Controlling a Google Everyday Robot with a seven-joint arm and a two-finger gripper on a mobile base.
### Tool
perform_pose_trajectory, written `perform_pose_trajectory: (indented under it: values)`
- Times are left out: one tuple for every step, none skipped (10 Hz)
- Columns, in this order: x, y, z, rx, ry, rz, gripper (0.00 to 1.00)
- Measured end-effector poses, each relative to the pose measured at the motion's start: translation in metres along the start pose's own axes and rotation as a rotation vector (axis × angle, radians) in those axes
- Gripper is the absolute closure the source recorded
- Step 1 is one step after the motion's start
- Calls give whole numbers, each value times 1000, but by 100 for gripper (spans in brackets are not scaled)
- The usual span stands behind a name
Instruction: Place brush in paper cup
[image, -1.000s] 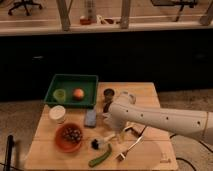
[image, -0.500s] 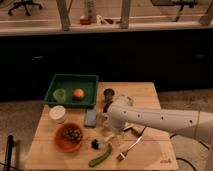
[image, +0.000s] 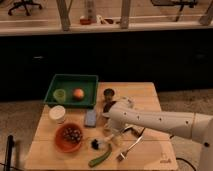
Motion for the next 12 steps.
perform_pose_trajectory:
  values:
    - [0,-1,-2,2,1,-3,70]
    - [0,-1,-4,4,1,-2,78]
    - [1,0,-6,0,2,-1,88]
    - [2,1,-7,-2,6,-3,96]
    - [1,2,-8,-5,5,-3,100]
    - [2,2,-9,-5,4,-1,100]
    - [2,0,-12,-4,13,-10,100]
    - [-1,-7,-19,5,21,-25,100]
    - [-1,-8,-22,10,27,-30,100]
    - [-2,-8,-27,14,32,-33,100]
    - [-4,-8,-31,17,40,-38,100]
    - [-8,-9,-36,21,45,-43,100]
